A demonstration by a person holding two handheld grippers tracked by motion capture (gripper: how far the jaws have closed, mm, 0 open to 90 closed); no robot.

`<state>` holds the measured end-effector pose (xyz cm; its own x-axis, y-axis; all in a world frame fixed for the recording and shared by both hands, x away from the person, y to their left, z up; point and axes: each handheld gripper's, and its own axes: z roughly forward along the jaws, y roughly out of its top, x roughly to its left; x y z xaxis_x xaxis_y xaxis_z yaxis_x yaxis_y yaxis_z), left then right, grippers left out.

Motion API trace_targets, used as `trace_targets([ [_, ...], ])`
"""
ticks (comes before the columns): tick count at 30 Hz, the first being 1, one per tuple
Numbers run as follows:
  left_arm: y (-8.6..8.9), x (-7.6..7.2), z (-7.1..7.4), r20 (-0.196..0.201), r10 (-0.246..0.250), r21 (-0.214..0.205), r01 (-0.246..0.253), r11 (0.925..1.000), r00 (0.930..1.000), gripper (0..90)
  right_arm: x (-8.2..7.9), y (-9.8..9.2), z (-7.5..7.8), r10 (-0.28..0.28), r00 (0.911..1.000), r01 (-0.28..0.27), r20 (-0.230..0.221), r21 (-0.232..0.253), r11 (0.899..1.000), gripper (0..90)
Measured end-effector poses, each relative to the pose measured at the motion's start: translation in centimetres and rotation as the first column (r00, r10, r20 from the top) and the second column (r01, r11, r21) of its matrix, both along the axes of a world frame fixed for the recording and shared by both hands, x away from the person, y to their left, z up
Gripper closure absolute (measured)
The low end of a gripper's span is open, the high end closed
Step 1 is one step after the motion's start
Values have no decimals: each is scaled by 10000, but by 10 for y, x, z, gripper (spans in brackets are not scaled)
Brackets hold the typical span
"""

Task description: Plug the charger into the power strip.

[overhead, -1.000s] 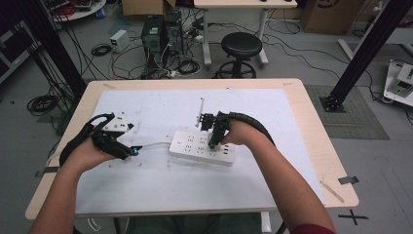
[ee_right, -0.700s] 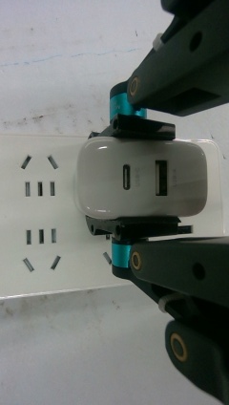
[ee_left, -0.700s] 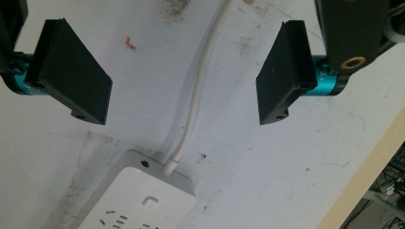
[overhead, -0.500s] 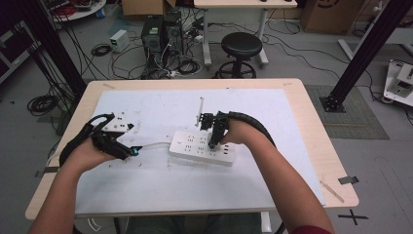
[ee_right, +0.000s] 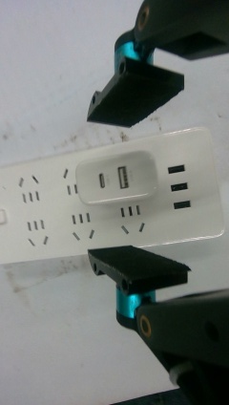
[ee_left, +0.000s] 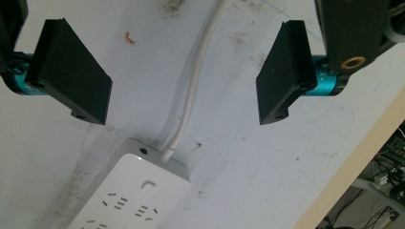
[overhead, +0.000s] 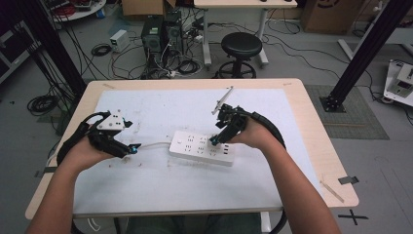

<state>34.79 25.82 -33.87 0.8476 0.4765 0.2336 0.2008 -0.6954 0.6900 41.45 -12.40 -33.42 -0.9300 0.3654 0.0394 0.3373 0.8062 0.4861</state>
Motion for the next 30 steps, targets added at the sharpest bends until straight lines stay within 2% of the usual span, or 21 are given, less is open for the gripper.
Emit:
trace_targets([
  [1,-1,0,1,43,-19,-108,19,9999,10000,198,-1,-4,1,-34,10000,33,40,248,9997,296],
  [2,-1,0,1,43,-19,-108,19,9999,10000,198,-1,-4,1,-34,10000,33,40,248,9997,296],
  [3,-3,0,4,105,-147,-115,148,9998,9998,198,-10,-23,6,-490,9986,471,214,801,9957,249],
  [5,-4,1,4,142,-202,-167,204,9997,9997,198,-15,-33,7,-623,9972,567,416,1239,9907,226],
  [9,-5,2,5,180,-288,-225,292,9993,9994,198,-23,-47,7,-1001,9935,901,544,1622,9826,206],
  [10,-5,2,5,187,-314,-227,319,9992,9993,198,-27,-56,6,-1192,9906,1044,667,1924,9757,205],
  [12,-6,3,4,238,-291,-247,297,9993,9993,198,-32,-64,5,-1442,9866,1241,768,2217,9672,197],
  [15,-5,3,5,237,-324,-309,331,9990,9992,198,-34,-68,5,-1542,9848,1312,802,2387,9622,196],
  [17,-5,2,6,329,-377,-445,391,9982,9988,198,-39,-78,2,-1733,9814,1451,831,2708,9516,196],
  [19,-4,3,7,417,-405,-577,429,9974,9983,198,-41,-81,1,-1832,9797,1540,814,2795,9477,196],
  [20,-4,3,7,465,-384,-641,414,9971,9982,198,-43,-88,-1,-1938,9776,1615,816,2991,9405,196],
  [26,-3,6,7,582,-311,-897,362,9953,9978,198,-43,-94,-2,-1963,9770,1578,834,3364,9284,196],
  [30,-4,5,7,584,-334,-1052,394,9937,9977,198,-44,-97,0,-2153,9723,1712,910,3497,9211,196],
])
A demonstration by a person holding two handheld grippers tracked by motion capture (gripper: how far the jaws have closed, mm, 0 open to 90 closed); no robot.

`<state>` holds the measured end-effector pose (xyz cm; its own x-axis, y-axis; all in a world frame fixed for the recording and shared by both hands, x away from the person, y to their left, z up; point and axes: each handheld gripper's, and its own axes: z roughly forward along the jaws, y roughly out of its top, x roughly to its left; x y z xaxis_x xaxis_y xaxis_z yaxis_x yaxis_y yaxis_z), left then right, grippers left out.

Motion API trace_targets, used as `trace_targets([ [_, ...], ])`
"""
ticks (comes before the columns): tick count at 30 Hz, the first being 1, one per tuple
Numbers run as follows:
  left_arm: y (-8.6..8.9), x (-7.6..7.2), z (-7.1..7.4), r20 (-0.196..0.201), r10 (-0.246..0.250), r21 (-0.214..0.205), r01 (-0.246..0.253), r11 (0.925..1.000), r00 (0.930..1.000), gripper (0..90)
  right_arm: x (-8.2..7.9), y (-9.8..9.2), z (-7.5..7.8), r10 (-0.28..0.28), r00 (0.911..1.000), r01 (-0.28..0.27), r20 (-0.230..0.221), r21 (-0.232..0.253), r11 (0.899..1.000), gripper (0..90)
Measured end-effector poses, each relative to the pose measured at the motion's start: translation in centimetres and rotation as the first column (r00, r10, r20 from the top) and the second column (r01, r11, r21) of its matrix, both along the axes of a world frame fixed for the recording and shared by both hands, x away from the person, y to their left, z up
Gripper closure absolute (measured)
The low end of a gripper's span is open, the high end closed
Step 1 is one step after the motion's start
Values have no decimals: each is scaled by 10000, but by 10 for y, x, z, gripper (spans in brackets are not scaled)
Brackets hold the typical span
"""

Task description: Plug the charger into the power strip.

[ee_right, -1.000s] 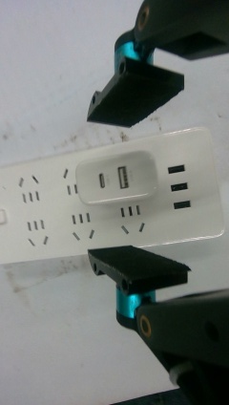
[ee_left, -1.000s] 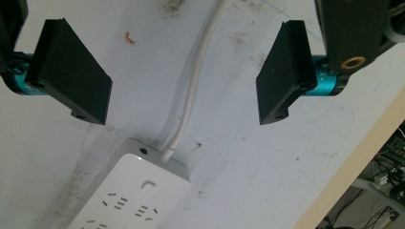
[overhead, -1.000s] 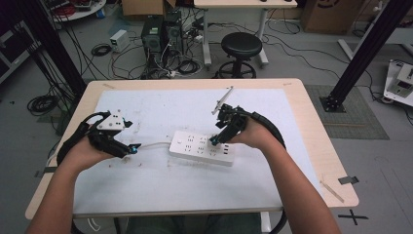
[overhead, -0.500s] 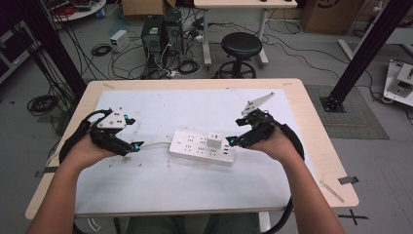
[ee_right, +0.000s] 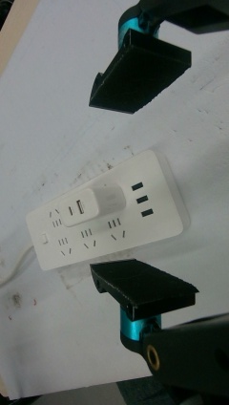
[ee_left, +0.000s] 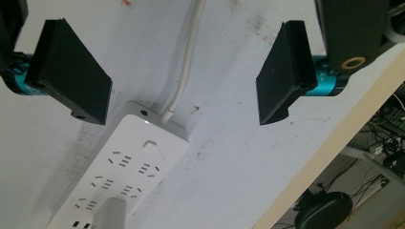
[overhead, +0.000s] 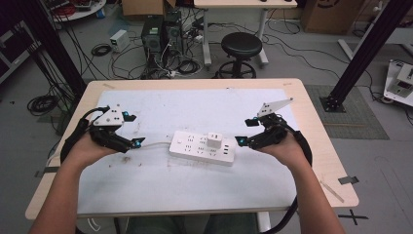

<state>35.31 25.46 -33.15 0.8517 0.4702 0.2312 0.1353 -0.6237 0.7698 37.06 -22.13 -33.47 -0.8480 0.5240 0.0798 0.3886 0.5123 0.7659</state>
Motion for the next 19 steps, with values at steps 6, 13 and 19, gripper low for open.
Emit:
trace_targets([
  [6,0,1,-1,-21,-7,-23,7,10000,10000,198,-2,-1,1,-31,10000,31,3,56,10000,197],
  [13,0,3,-2,-62,-6,33,6,10000,10000,198,1,1,1,-54,10000,54,-20,35,10000,196],
  [19,-1,3,-3,-64,-20,134,21,9999,10000,198,3,2,2,-93,10000,93,-19,0,10000,196],
])
